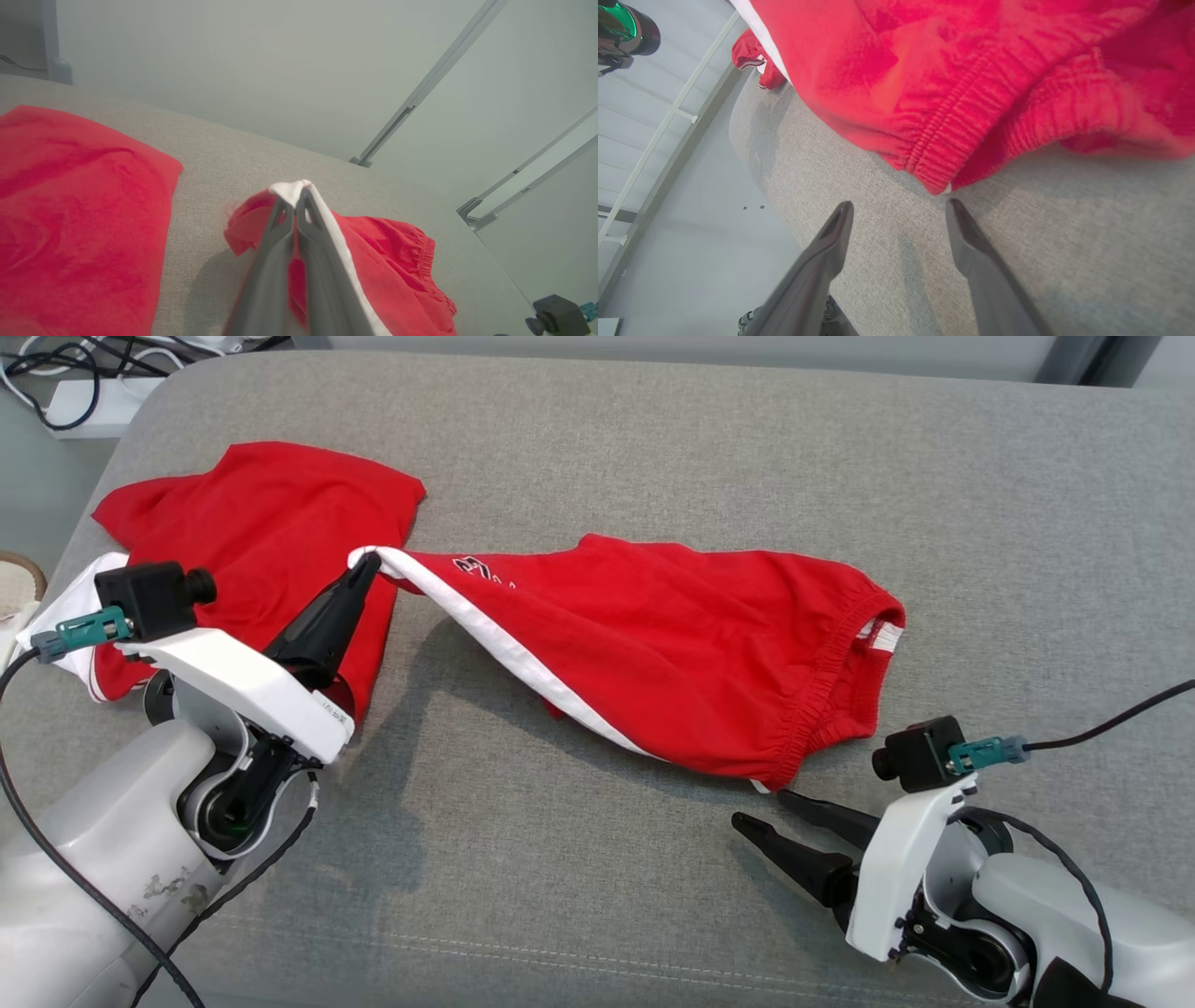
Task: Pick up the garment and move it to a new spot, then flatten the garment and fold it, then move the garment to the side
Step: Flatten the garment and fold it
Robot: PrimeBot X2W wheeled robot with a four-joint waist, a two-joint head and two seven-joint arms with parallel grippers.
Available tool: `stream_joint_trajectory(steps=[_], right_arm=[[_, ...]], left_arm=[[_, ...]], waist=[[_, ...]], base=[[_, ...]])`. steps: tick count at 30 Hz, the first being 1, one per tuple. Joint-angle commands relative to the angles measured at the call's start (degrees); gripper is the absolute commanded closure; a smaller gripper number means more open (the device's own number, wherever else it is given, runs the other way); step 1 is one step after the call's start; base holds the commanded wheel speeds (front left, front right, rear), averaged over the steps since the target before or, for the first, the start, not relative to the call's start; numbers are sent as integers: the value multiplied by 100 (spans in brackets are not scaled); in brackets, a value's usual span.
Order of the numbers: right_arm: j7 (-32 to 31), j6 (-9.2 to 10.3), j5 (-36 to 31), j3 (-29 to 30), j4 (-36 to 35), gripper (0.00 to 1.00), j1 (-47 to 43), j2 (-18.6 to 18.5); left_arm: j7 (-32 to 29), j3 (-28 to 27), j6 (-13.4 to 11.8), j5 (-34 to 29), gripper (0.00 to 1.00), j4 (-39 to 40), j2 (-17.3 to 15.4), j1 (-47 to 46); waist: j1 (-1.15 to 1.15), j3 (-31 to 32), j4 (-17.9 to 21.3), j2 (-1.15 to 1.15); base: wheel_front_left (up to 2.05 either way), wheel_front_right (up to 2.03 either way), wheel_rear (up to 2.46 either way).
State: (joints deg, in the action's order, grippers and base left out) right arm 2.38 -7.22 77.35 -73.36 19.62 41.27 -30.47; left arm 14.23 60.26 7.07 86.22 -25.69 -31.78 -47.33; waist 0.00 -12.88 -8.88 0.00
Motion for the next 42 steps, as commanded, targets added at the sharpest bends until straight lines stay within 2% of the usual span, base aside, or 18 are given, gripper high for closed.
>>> stream_joint_trajectory(steps=[1, 3, 6, 8, 9, 10, 12, 13, 15, 20, 25, 30, 32, 36, 38, 42], right_arm=[[69, -26, -92, 10, -42, 0, 1, 9], [38, -26, -179, 7, 14, 0, 31, 50], [14, -26, -304, 4, 78, 6, 73, 124], [-44, -26, -397, 3, 126, 19, 76, 169], [-81, -26, -454, 3, 157, 33, 77, 185], [-112, -26, -512, 3, 194, 54, 79, 197], [-55, -26, -581, 2, 275, 60, 110, 216], [-26, -26, -621, 2, 327, 67, 127, 222], [42, -26, -699, 2, 418, 100, 155, 239], [254, -26, -719, 2, 558, 100, 215, 269], [440, -26, -459, 3, 489, 100, 225, 240], [621, -26, 259, 183, -49, 100, 271, 70], [632, -26, 855, 463, -525, 100, 329, -96], [609, -26, 1472, 927, -988, 100, 438, -306], [597, -26, 1585, 1103, -1074, 100, 503, -390], [366, -26, 1467, 997, -1040, 100, 496, -488]], left_arm=[[67, -263, 42, -26, 100, 81, -212, -286], [69, -270, 42, -37, 100, 89, -192, -289], [72, -286, 42, -40, 100, 100, -167, -292], [73, -305, 42, -38, 100, 104, -152, -293], [73, -312, 42, -40, 100, 108, -145, -295], [74, -318, 42, -43, 100, 112, -141, -297], [74, -336, 42, -49, 100, 118, -137, -300], [75, -348, 42, -55, 100, 120, -136, -301], [75, -381, 42, -65, 100, 122, -137, -292], [76, -465, 42, -103, 100, 116, -139, -239], [76, -510, 42, -122, 100, 97, -155, -171], [76, -483, 42, -120, 100, 51, -240, -105], [41, -441, 42, -77, 100, 77, -327, -146], [-134, -419, 42, 51, 100, 106, -429, -255], [-222, -425, 42, 110, 100, 81, -476, -314], [-253, -431, 42, 160, 100, 81, -498, -362]], waist=[[0, -45, -40, 0], [0, -82, -73, 0], [0, -141, -113, 0], [0, -172, -136, 0], [0, -187, -147, 0], [0, -201, -156, 0], [0, -221, -169, 0], [0, -228, -173, 0], [0, -235, -175, 0], [0, -215, -159, 0], [0, -148, -116, 0], [0, 30, 15, 0], [0, 164, 126, 0], [0, 359, 280, 0], [0, 443, 344, 0], [0, 518, 400, 0]], base=[[0, 0, 0], [0, 0, 0], [0, 0, 0], [0, 0, 0], [0, 0, 0], [0, 0, 0], [0, 0, 0], [0, 0, 0], [0, 0, 0], [0, 0, 0], [0, 0, 0], [0, 0, 0], [0, 0, 0], [0, 0, 0], [0, 0, 0], [0, 0, 0]])
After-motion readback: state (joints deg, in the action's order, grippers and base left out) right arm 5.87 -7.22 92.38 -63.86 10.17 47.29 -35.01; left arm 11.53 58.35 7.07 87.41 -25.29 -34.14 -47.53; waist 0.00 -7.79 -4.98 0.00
